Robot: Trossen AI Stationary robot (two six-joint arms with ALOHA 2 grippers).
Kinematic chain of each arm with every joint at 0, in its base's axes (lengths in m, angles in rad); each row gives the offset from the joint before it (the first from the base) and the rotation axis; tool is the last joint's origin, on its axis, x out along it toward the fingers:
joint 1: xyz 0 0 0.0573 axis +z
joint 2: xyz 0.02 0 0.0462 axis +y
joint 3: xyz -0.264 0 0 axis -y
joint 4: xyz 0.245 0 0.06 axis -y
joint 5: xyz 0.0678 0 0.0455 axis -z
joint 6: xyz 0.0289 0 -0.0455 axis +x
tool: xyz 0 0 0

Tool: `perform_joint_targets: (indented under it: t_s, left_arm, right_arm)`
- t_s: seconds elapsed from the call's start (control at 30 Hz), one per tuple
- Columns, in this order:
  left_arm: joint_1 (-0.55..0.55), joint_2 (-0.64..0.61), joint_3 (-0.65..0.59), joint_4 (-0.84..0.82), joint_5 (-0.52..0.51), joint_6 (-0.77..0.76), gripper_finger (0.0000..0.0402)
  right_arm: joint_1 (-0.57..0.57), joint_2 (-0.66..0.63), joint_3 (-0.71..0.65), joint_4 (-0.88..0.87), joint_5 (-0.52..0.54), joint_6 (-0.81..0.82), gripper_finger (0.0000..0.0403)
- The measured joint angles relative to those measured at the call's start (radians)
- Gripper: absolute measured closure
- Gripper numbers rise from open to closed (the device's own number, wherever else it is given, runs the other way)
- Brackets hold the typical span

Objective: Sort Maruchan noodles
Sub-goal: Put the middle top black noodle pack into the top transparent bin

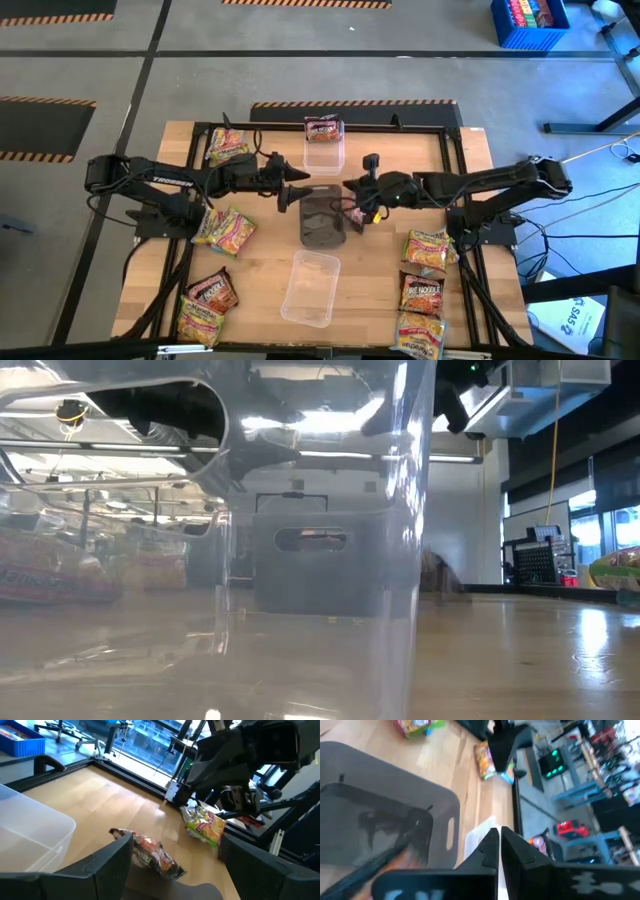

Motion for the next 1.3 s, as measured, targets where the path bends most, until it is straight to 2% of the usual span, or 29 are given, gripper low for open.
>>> perform_joint_targets:
  t_s: [0.1, 0.2, 0.27, 0.37, 0.5, 0.57, 0.63, 0.73, 0.83, 1.0, 1.2, 1.3]
  left_arm:
    - [0.000, 0.000, 0.000, -0.005, 0.000, 0.006, 0.0108]
    - [-0.003, 0.000, 0.000, -0.010, 0.000, 0.026, 0.0108]
    - [-0.005, 0.000, 0.000, -0.017, 0.000, 0.028, 0.0108]
    - [-0.006, 0.000, 0.000, -0.029, 0.000, 0.048, 0.0108]
    - [-0.013, 0.000, -0.001, -0.054, -0.020, 0.072, 0.0108]
    - [-0.019, 0.001, -0.001, -0.052, -0.035, 0.082, 0.0108]
    - [-0.025, 0.006, -0.001, -0.047, -0.037, 0.091, 0.0108]
    - [-0.028, 0.006, -0.001, -0.046, -0.037, 0.100, 0.0108]
    - [-0.037, 0.006, -0.001, -0.047, -0.040, 0.109, 0.0108]
    - [-0.043, 0.006, -0.001, -0.045, -0.039, 0.117, 0.0108]
    - [-0.043, 0.006, -0.001, -0.045, -0.044, 0.134, 0.0108]
    - [-0.043, 0.006, -0.001, -0.045, -0.069, 0.134, 0.0108]
  right_arm:
    - [-0.001, 0.006, 0.000, -0.013, 0.003, 0.005, 0.0403]
    - [-0.001, 0.000, 0.000, -0.035, 0.052, 0.062, 0.0402]
    - [-0.001, -0.021, 0.001, -0.077, 0.080, 0.145, 0.0402]
    - [-0.001, -0.064, 0.028, -0.251, 0.062, 0.349, 0.0397]
    - [-0.002, -0.118, 0.032, -0.519, -0.049, 0.603, 0.0362]
    - [-0.002, -0.126, 0.032, -0.639, -0.146, 0.711, 0.0333]
    - [-0.001, -0.126, 0.016, -0.687, -0.244, 0.784, 0.0300]
    - [0.021, -0.123, -0.060, -0.656, -0.382, 0.818, 0.0248]
    - [0.050, -0.122, -0.146, -0.540, -0.407, 0.805, 0.0207]
    - [0.127, -0.122, -0.264, -0.324, -0.297, 0.703, 0.0173]
    - [0.223, -0.120, -0.366, -0.197, -0.081, 0.583, 0.0169]
    - [0.242, -0.120, -0.423, -0.107, -0.048, 0.606, 0.0169]
